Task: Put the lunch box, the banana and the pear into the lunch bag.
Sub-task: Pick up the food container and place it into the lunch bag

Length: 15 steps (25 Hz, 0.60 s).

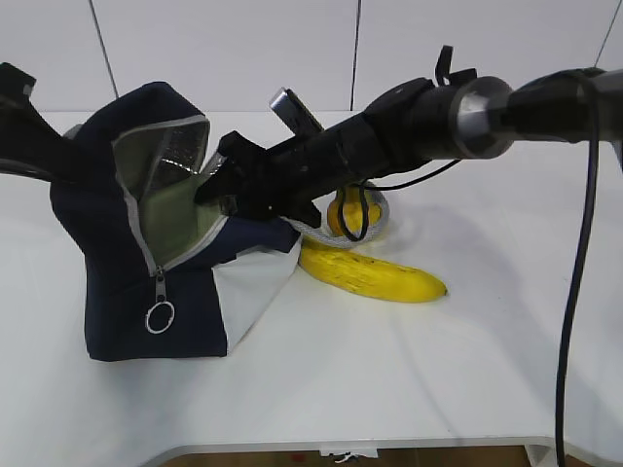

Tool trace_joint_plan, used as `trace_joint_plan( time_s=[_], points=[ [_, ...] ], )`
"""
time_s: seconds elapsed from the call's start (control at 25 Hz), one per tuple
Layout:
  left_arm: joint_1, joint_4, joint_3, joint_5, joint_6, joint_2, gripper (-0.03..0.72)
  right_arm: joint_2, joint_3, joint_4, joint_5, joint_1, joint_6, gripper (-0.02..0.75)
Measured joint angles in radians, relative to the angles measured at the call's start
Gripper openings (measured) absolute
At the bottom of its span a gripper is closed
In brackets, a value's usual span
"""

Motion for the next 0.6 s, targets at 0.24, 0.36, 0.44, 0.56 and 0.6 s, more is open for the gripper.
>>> trace_joint_plan(
  time_s=[0.24, 0.36, 0.44, 0.56, 0.6],
  points=[
    [0.000, 0.000, 0.000, 0.002, 0.000, 0.000, 0.000, 0.000, -0.101, -0.158, 0.097, -0.021, 0.046, 0.505],
    [0.000, 0.000, 0.000, 0.006, 0.000, 0.000, 0.000, 0.000, -0.198, -0.317, 0.161, -0.026, 0.105, 0.507],
    [0.000, 0.000, 0.000, 0.008, 0.000, 0.000, 0.000, 0.000, -0.257, -0.404, 0.215, -0.026, 0.139, 0.507],
    [0.000, 0.000, 0.000, 0.010, 0.000, 0.000, 0.000, 0.000, -0.368, -0.534, 0.309, -0.026, 0.192, 0.507],
    [0.000, 0.000, 0.000, 0.012, 0.000, 0.000, 0.000, 0.000, -0.407, -0.579, 0.352, -0.026, 0.207, 0.507]
  ],
)
